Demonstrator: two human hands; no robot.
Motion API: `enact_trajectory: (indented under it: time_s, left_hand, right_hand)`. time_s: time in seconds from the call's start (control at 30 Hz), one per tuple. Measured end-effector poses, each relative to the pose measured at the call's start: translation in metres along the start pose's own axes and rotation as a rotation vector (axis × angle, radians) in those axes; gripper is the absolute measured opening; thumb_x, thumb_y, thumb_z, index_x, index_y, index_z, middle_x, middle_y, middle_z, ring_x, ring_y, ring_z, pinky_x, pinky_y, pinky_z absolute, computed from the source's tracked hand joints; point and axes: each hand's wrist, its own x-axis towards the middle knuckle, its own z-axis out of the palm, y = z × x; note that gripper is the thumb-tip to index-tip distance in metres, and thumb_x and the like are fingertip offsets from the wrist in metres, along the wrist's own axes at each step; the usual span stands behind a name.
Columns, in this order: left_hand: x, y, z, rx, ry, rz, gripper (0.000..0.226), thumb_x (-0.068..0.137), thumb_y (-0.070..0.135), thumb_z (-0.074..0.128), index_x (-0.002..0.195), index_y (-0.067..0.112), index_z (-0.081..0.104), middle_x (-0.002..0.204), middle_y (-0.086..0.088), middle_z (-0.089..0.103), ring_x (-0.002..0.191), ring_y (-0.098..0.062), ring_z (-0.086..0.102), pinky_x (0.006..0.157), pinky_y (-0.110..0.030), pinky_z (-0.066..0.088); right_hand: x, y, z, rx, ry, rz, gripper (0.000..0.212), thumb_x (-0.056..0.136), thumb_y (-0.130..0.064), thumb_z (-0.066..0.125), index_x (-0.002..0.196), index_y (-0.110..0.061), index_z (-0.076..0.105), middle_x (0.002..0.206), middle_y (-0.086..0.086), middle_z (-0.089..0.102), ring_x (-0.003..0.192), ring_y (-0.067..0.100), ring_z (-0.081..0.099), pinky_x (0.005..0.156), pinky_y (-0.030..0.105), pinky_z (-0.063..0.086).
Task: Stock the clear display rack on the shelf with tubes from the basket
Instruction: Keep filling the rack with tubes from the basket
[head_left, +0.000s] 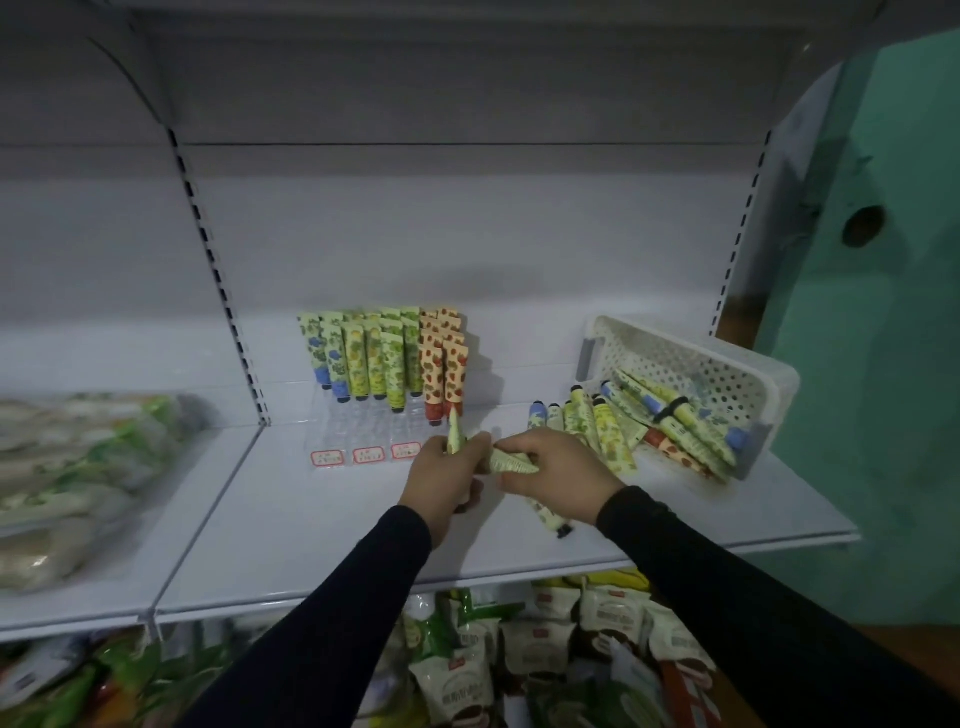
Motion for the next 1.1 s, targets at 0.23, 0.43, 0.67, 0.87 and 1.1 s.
enact_trajectory:
  time_s: [0.23, 0.43, 0.67, 0.87, 1.1]
  left_hand:
    - [-0.004, 0.002, -0.059, 0.021, -0.05, 0.013, 0.022, 0.089, 0.019, 0.072, 0.09, 0.006, 0.055, 0.073, -0.011, 0.064, 0.048, -0.015, 0.045, 0.041, -0.024, 0.037]
    - [-0.02, 0.007, -0.092, 0.319, -0.139, 0.022, 0.016, 0.087, 0.019, 0.073, 0.093, 0.008, 0.063, 0.061, -0.002, 0.06, 0.045, -0.011, 0.047, 0.043, -0.021, 0.037]
    - [-0.021, 0.01, -0.093, 0.811, -0.23, 0.181, 0.019, 0.085, 0.034, 0.073, 0.077, 0.03, 0.057, 0.062, 0.011, 0.058, 0.051, -0.006, 0.05, 0.054, -0.023, 0.041]
    - [-0.024, 0.011, -0.107, 0.357, -0.193, 0.051, 0.013, 0.095, 0.011, 0.059, 0.101, 0.0, 0.057, 0.083, -0.014, 0.064, 0.065, -0.022, 0.057, 0.058, -0.028, 0.052]
    - [-0.023, 0.018, -0.1, 0.254, -0.091, 0.152, 0.025, 0.086, 0.02, 0.073, 0.107, 0.013, 0.061, 0.084, -0.003, 0.068, 0.065, -0.012, 0.061, 0.053, -0.028, 0.049]
  right_hand:
    - [0.015, -0.014, 0.015, 0.145, -0.036, 0.057, 0.039, 0.079, -0.042, 0.077, 0.112, -0.023, 0.071, 0.117, -0.006, 0.068, 0.104, 0.01, 0.063, 0.094, 0.03, 0.05]
    - [0.029, -0.023, 0.028, 0.273, -0.082, 0.1, 0.047, 0.07, -0.041, 0.084, 0.111, -0.022, 0.071, 0.123, -0.009, 0.062, 0.115, 0.006, 0.055, 0.089, 0.021, 0.042]
    - [0.038, -0.032, 0.04, 0.311, -0.113, 0.07, 0.053, 0.072, -0.042, 0.082, 0.119, -0.02, 0.068, 0.123, -0.01, 0.06, 0.117, 0.007, 0.053, 0.098, 0.026, 0.043]
    - [0.048, -0.028, 0.03, 0.766, 0.049, 0.113, 0.02, 0.092, -0.017, 0.065, 0.111, -0.014, 0.068, 0.123, 0.005, 0.064, 0.107, 0.019, 0.065, 0.091, 0.031, 0.054]
    - [0.053, -0.058, 0.041, 0.745, 0.209, 0.104, 0.014, 0.085, -0.011, 0.073, 0.095, -0.02, 0.07, 0.107, 0.004, 0.066, 0.085, 0.017, 0.068, 0.072, 0.026, 0.059]
